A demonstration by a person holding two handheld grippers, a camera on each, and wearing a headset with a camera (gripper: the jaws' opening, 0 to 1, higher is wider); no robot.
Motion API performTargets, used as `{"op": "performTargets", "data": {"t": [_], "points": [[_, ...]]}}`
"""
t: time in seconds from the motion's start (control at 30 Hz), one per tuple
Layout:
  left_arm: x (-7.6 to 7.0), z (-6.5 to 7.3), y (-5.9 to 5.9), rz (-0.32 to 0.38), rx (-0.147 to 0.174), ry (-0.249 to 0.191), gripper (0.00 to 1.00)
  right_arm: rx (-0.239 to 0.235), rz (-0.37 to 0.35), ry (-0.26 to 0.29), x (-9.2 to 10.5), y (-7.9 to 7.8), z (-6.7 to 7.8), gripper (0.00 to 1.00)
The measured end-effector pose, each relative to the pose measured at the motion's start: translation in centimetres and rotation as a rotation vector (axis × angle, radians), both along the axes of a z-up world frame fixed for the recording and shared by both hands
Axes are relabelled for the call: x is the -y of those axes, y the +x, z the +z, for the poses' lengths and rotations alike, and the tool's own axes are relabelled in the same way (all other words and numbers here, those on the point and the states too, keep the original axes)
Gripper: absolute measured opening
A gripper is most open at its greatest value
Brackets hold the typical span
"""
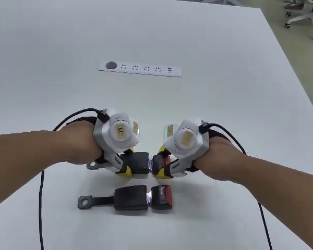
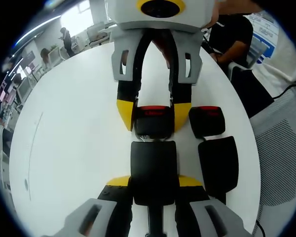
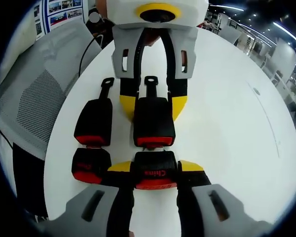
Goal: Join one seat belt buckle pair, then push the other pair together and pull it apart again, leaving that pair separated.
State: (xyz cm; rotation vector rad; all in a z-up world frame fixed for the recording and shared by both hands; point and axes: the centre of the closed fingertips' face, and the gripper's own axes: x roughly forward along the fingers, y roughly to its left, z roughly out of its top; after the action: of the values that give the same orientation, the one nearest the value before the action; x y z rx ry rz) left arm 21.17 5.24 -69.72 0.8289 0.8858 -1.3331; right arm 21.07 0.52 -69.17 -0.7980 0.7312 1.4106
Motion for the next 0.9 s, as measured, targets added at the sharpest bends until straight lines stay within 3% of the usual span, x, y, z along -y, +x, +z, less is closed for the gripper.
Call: {"op": "performTargets", "data": {"t": [0.3,0.47,0.7,0.9], "points": [[-0.1,0.0,0.0,-0.007,0.0,0.001,0.33,0.004,0.0,-0.002,0.3,0.2,-0.1,0.31],[-0.1,0.0,0.1,-0.004,-0.002,-0.002,0.33,0.005,0.002,-0.003,1.8,0.1,-0.1,0.31],[-0.1,-0.1,0.0,-0.016,-0.001,0.007,0.33,0.015,0.002,0.003,1.6,-0.2,-0.1,0.31],[-0.2,-0.1,0.2,0.002,-0.002,0.0,0.33,0.026,-0.011,-0.031,4.1,-0.2,-0.1,0.32]]}}
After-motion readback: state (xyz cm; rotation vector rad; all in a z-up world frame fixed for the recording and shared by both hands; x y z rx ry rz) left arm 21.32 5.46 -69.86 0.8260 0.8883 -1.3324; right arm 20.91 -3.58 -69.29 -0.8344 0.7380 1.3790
